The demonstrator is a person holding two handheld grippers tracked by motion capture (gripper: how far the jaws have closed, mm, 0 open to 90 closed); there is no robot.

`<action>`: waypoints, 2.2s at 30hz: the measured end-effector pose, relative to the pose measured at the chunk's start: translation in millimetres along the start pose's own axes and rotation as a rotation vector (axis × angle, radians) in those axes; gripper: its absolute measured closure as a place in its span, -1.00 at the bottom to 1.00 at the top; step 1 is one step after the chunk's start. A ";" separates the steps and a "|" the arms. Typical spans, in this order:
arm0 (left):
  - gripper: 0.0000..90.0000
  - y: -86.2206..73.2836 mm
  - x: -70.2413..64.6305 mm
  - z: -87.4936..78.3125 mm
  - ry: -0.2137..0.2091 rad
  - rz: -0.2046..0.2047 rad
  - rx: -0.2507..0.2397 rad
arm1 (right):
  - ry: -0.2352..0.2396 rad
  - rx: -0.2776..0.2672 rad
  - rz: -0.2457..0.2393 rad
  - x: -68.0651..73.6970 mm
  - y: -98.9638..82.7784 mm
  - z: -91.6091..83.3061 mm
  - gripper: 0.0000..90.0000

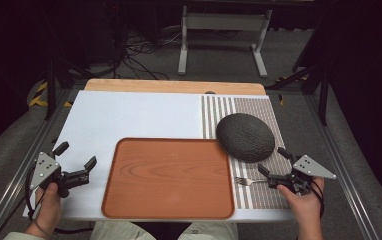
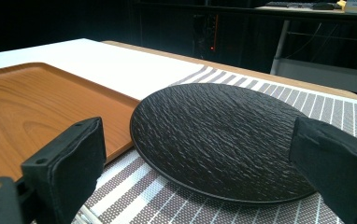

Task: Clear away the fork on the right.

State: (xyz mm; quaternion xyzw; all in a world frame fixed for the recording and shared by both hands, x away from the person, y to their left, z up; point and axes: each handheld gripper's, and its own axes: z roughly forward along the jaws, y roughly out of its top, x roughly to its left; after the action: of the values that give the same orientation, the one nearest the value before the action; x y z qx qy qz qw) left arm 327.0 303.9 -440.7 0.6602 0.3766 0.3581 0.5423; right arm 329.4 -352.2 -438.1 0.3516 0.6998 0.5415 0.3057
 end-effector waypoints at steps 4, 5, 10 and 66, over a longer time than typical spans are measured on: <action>-1.00 0.2 0.3 0.5 0.001 0.000 0.005 | 0.002 0.002 -0.001 -0.1 0.0 0.2 -0.90; -1.00 0.3 0.1 0.8 0.001 0.003 0.007 | 0.003 0.002 -0.001 -0.2 0.0 0.2 -0.90; -1.00 0.0 -0.3 0.6 0.001 0.005 0.012 | 0.010 0.007 -0.004 0.1 0.6 0.6 -0.90; -1.00 0.5 0.1 0.1 0.012 0.007 0.017 | 0.318 0.689 -0.433 13.1 91.2 54.2 -0.83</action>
State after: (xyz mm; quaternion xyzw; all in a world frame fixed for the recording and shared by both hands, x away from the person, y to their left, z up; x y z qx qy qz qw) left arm 327.2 303.9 -440.2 0.6640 0.3806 0.3609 0.5329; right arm 380.6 -296.9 -362.3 0.1903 0.9356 0.2472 0.1654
